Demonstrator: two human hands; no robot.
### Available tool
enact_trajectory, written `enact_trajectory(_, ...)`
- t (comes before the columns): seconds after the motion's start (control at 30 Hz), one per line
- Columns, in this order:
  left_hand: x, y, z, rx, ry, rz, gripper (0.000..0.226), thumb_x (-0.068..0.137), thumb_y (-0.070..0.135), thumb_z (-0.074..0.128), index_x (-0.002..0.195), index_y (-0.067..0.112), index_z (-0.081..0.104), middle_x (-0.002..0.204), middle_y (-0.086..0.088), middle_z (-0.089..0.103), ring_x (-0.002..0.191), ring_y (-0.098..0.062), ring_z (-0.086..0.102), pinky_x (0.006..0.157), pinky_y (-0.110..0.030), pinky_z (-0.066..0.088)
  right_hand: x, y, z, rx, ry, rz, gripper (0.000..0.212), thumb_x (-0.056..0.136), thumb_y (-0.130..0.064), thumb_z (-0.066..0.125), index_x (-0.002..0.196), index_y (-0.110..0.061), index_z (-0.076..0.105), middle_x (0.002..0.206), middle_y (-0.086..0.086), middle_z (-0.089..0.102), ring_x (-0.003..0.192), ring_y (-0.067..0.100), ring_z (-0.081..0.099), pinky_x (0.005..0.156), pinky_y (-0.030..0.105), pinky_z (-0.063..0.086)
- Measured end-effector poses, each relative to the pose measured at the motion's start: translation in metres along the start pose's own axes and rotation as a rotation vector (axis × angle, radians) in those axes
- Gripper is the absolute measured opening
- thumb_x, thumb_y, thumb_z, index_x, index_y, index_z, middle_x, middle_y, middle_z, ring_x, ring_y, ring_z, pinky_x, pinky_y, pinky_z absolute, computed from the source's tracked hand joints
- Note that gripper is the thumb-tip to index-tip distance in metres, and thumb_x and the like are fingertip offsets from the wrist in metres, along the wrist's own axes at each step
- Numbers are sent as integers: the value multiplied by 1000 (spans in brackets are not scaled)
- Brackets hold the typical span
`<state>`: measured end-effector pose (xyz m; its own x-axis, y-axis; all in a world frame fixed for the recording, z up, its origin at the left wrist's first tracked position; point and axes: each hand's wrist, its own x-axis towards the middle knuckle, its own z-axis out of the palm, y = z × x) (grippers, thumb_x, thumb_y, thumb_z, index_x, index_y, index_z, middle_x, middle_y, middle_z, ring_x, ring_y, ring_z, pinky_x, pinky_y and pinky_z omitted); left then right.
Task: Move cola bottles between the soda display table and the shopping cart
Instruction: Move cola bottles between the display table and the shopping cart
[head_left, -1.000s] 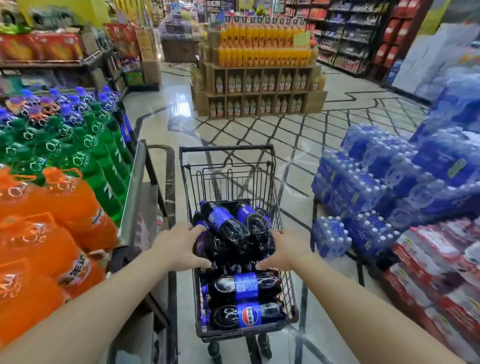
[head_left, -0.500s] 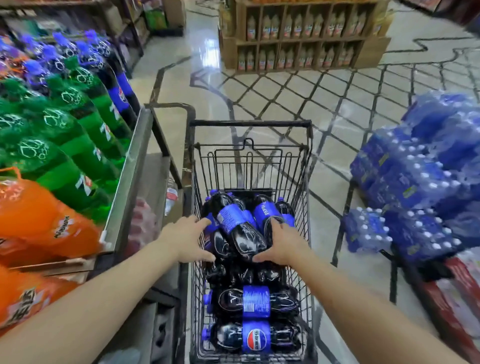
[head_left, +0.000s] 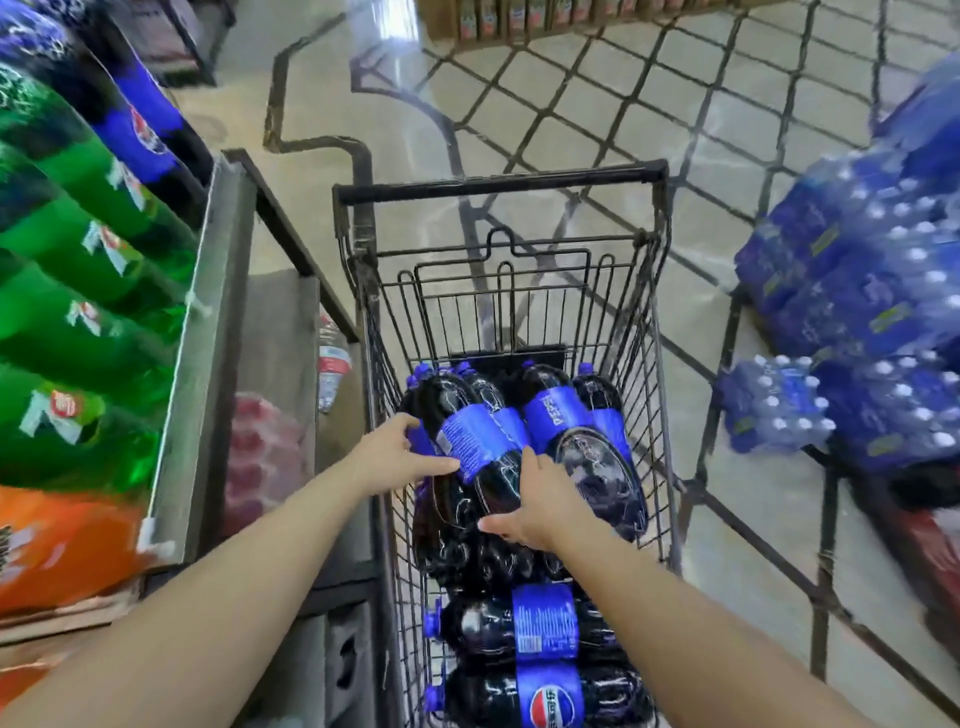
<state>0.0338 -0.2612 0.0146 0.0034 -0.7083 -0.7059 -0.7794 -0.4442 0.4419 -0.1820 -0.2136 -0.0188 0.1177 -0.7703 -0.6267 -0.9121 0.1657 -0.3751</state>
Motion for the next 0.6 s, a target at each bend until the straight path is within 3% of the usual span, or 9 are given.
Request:
enact_trajectory(0.07,21,0,-3,-92,4,-36,102,77,48,91,157,13,38,141,-10,58,118,-19,64,99,-32,53,8,-1,7,-7,12,15,128,78,-68,76,161,-3,5,163,17,26,149,31,29,119,39,32)
enact_trajectory(0.1,30,0,-3,-140,3,-53,93,76,44,93,150,12,46,136,-13,63,117,-20,67,99,-36,56,12,-1,9,-9,24,23,128,77,-69,75,161,-2,5,163,17,26,149,31,29,119,39,32)
enact_trajectory(0.13,40,0,-3,-208,-13,-60,71,79,38,93,133,11,56,119,-14,71,101,-16,73,84,-33,61,16,-2,11,-3,36,32,129,77,-70,75,161,-1,5,163,16,26,149,31,29,119,38,31)
enact_trajectory(0.2,57,3,1,-356,-39,-95,37,84,31,89,100,17,58,77,-5,77,66,-9,67,58,-27,51,25,-6,15,13,52,55,133,75,-72,75,161,0,4,163,16,26,150,30,29,119,38,30)
enact_trajectory(0.27,72,9,4,-477,-44,-156,45,85,40,87,111,20,56,72,2,78,67,-8,70,77,-34,55,32,-10,19,33,78,89,135,71,-75,76,160,0,9,160,15,32,147,29,34,117,38,33)
enact_trajectory(0.33,90,13,8,-599,-43,-209,95,74,56,90,145,13,42,114,-7,76,97,-19,72,99,-49,55,38,-13,23,45,146,114,123,68,-77,76,154,-5,25,152,10,42,140,27,42,112,39,39)
enact_trajectory(0.4,107,16,11,-715,-14,-264,123,66,65,91,155,10,27,131,-8,64,113,-30,66,96,-53,55,39,-14,28,41,221,114,111,67,-77,75,147,-13,34,150,5,46,137,24,45,108,38,41)
enact_trajectory(0.53,125,22,21,-900,67,-328,107,64,56,96,142,9,40,111,-10,71,88,-28,75,66,-42,62,44,-13,31,-4,192,106,132,62,-84,73,159,-12,19,171,9,14,152,23,29,115,39,37)
enact_trajectory(0.6,131,22,26,-953,118,-340,97,65,46,99,136,10,45,107,-12,72,83,-30,76,69,-50,65,48,-14,31,-31,192,106,137,61,-83,75,161,-11,14,171,12,9,151,24,32,114,39,39)
